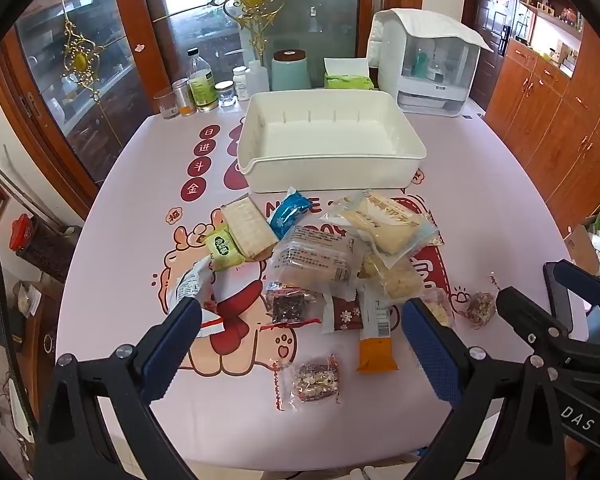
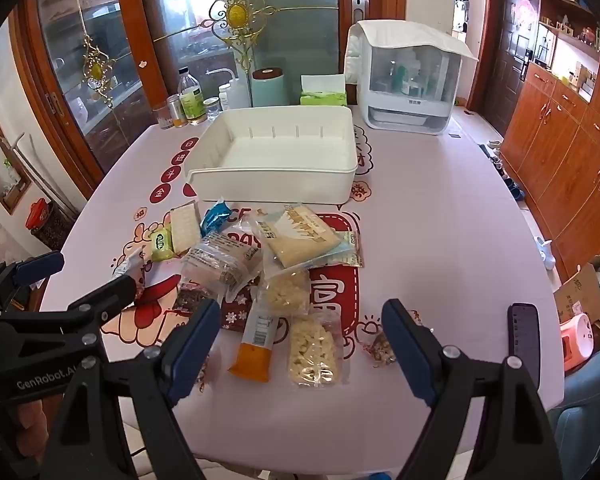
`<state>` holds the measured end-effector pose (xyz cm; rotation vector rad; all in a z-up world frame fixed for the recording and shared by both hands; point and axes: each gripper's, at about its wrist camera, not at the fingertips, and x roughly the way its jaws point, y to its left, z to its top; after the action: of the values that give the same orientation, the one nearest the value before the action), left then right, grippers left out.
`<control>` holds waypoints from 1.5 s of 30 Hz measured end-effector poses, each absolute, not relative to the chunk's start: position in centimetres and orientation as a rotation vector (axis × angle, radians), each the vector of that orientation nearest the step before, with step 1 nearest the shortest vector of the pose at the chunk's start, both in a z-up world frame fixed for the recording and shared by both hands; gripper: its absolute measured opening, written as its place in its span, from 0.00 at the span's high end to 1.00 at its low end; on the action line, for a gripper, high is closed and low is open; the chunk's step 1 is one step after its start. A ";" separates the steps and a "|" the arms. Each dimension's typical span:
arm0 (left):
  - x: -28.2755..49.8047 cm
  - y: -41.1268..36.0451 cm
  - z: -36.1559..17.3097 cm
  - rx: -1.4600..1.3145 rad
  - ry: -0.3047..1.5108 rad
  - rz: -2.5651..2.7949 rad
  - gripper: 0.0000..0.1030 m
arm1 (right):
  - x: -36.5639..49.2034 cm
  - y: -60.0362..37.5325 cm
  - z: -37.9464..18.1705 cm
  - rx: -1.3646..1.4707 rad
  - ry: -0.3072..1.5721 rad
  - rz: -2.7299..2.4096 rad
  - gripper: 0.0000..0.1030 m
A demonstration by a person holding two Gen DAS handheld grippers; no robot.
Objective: Organize snacks
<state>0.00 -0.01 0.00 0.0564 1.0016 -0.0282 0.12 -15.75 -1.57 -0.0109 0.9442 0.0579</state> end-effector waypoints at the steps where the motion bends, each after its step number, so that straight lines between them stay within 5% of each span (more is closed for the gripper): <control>1: 0.0 0.0 0.0 0.055 1.001 -0.028 0.03 | 0.1 -15.7 -1.5 -0.007 0.940 0.060 0.19; 45: -1.9 -1.3 1.1 0.012 0.963 0.005 0.03 | -1.4 -16.8 0.2 -0.032 0.873 0.106 0.19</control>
<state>-1.91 -1.35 1.12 0.0123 0.9630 0.0052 -1.42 -16.78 0.24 -0.0323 0.8733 0.1061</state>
